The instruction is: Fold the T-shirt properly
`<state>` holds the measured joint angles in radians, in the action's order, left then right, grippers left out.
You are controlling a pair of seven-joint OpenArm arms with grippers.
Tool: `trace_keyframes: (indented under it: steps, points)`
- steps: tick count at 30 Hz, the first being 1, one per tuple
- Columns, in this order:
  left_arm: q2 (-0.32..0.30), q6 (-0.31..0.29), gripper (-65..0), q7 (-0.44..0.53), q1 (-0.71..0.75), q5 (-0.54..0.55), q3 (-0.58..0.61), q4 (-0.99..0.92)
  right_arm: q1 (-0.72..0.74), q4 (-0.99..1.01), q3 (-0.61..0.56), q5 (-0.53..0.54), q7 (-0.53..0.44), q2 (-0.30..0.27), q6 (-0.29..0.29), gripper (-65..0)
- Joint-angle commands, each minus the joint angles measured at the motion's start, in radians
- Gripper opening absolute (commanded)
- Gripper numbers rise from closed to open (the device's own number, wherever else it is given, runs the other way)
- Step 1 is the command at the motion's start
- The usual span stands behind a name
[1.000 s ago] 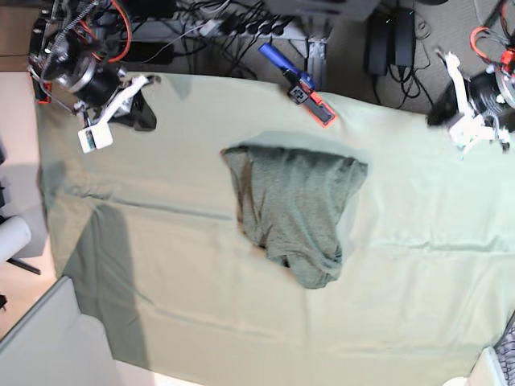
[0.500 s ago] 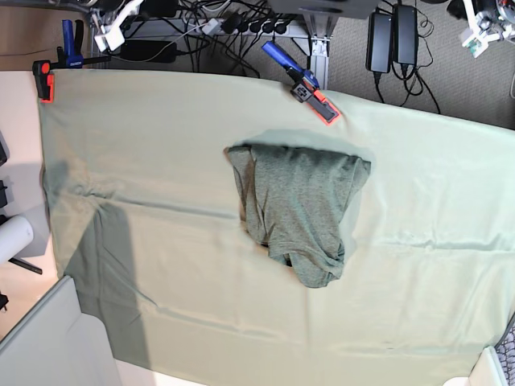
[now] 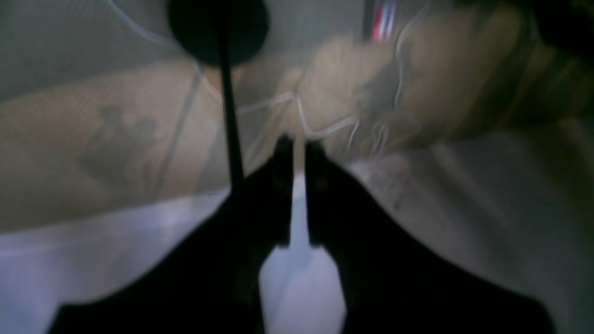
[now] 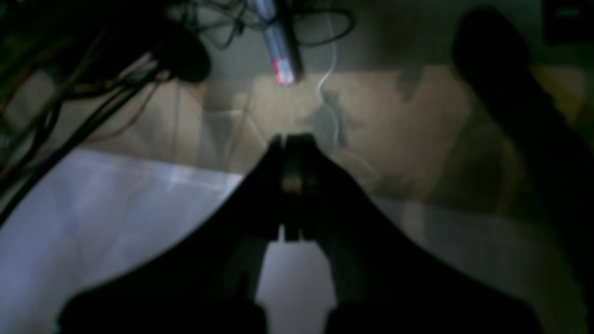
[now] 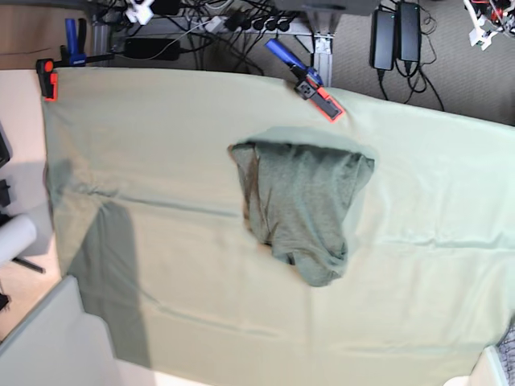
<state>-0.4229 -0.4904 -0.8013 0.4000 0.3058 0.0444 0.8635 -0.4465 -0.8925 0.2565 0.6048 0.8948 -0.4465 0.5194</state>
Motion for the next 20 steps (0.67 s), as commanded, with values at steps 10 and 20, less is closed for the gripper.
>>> trace_keyframes:
  steps: [10,20]
  points:
    - [0.127,0.166,-59.1,0.163,-0.362,-0.094,0.404,-0.354,0.277,0.233,-0.161,-0.101,-0.005,0.062,-0.053,-65.0]
    - [0.209,0.166,-59.0,0.237,-0.409,-0.032,0.460,-0.368,0.352,0.232,-0.162,-0.123,0.035,0.123,-0.052,-65.0]
